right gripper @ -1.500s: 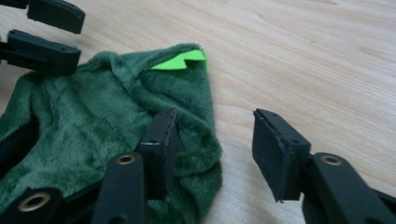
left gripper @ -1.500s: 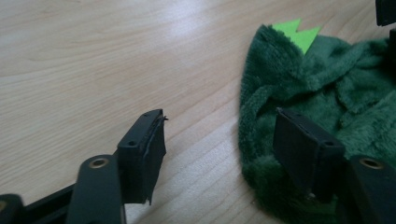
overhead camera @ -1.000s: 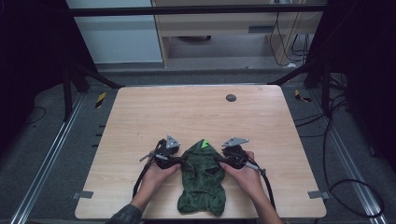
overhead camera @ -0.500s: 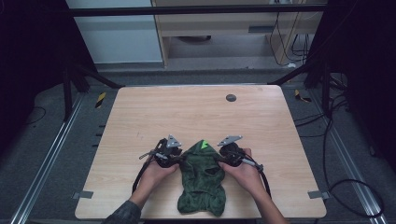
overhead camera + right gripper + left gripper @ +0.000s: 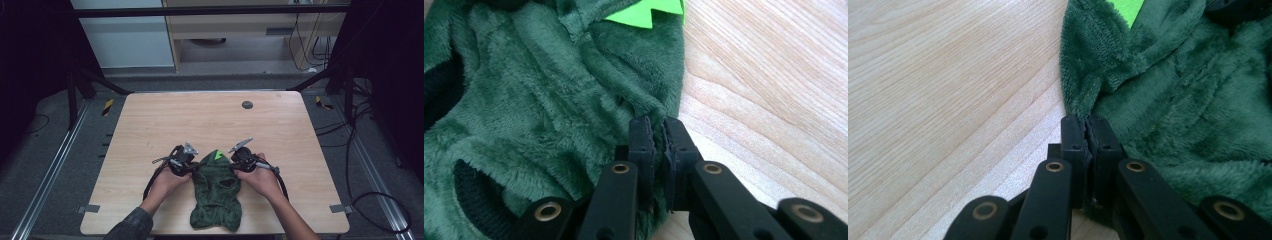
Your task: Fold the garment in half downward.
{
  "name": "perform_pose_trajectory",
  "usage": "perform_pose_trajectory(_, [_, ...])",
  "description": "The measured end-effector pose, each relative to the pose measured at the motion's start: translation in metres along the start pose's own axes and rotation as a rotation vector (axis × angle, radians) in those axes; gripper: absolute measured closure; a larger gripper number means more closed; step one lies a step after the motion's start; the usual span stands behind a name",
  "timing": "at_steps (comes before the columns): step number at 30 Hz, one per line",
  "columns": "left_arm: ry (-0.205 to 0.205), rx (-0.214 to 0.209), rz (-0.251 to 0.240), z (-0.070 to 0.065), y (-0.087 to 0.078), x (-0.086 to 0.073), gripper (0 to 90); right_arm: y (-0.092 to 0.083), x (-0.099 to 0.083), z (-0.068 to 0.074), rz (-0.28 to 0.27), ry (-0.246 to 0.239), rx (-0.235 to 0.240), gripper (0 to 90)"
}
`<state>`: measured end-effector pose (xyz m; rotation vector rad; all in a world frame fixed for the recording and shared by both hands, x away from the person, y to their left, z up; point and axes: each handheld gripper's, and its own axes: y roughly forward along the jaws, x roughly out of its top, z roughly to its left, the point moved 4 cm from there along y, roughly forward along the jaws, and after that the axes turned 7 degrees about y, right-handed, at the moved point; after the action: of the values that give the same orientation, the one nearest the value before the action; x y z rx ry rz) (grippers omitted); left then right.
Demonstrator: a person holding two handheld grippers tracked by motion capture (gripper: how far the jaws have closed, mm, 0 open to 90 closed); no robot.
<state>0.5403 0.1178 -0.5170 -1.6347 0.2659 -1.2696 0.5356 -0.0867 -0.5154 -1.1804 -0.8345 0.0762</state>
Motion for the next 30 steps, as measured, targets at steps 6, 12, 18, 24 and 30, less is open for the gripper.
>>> perform_pose_trajectory(6, [0.013,-0.018,0.02,0.004,-0.004,0.003,88.1,-0.004,0.001,-0.002,-0.025,-0.007,0.022,85.4])
perform_pose_trajectory(12, [0.03,-0.03,0.005,0.009,-0.014,0.011,88.3,-0.014,0.008,-0.001,-0.049,-0.079,0.016,85.6])
perform_pose_trajectory(18, [0.041,-0.023,-0.013,0.012,-0.022,0.017,88.4,-0.029,0.018,-0.002,-0.064,-0.111,0.021,85.5])
perform_pose_trajectory(24, [0.055,-0.005,-0.018,0.017,-0.027,0.023,88.6,-0.037,0.027,-0.003,-0.078,-0.125,0.029,85.5])
perform_pose_trajectory(30, [0.06,0.029,-0.04,0.025,-0.039,0.034,88.6,-0.045,0.043,-0.007,-0.101,-0.131,0.017,85.5])
